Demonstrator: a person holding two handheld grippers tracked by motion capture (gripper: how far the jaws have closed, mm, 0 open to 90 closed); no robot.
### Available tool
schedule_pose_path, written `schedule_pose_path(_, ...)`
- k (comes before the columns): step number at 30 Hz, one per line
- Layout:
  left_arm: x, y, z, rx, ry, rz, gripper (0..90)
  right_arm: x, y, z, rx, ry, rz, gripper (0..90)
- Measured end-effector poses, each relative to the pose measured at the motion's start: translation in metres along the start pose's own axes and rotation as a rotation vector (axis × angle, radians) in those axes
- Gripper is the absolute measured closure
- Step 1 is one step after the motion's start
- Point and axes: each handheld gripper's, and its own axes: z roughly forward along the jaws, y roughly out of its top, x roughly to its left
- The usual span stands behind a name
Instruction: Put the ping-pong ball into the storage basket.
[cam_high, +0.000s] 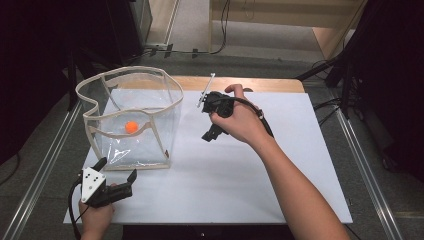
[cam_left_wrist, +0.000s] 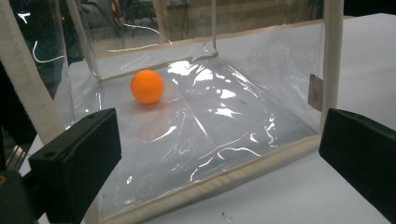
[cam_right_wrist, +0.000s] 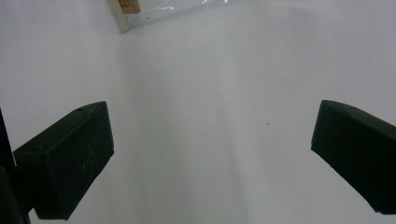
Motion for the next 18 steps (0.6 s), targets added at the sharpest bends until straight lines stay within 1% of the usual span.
schedule_pose_path(1,0.000,0.000,0.000,0.000,0.000,0.000,0.0,0.001,-0.001,0.000,0.005,0.000,0.008,0.0)
schedule_pose_path(4,0.000,0.000,0.000,0.001,-0.001,0.000,0.0,0.001,-0.005,0.002,-0.005,0.005,0.007,0.0)
schedule_pose_path(7,0.000,0.000,0.000,0.001,0.001,0.001,0.0,0.002,-0.008,0.004,0.000,0.007,0.018,0.0)
schedule_pose_path(8,0.000,0.000,0.000,0.000,0.000,0.001,0.0,0.001,-0.010,0.005,-0.006,0.008,0.007,0.0)
schedule_pose_path(9,0.000,0.000,0.000,-0.001,0.000,0.001,0.0,0.002,-0.011,0.006,-0.002,0.010,0.016,0.0)
schedule_pose_path(10,0.000,0.000,0.000,-0.001,0.000,0.000,0.0,0.001,-0.012,0.006,-0.007,0.011,0.015,0.0)
schedule_pose_path(11,0.000,0.000,0.000,-0.002,0.001,0.000,0.0,0.002,-0.013,0.007,-0.005,0.015,0.024,0.0)
schedule_pose_path(12,0.000,0.000,0.000,0.000,0.000,0.001,0.0,0.001,-0.015,0.008,-0.011,0.016,0.018,0.0)
schedule_pose_path(13,0.000,0.000,0.000,0.000,0.000,0.000,0.0,0.002,-0.016,0.009,-0.009,0.018,0.027,0.0)
schedule_pose_path(14,0.000,0.000,0.000,0.000,0.000,0.001,0.0,0.002,-0.017,0.010,-0.011,0.017,0.020,0.0)
schedule_pose_path(16,0.000,0.000,0.000,-0.001,0.001,0.000,0.0,0.003,-0.020,0.011,-0.001,0.018,0.022,0.0)
schedule_pose_path(18,0.000,0.000,0.000,0.000,0.000,0.002,0.0,0.004,-0.023,0.013,-0.010,0.020,0.028,0.0)
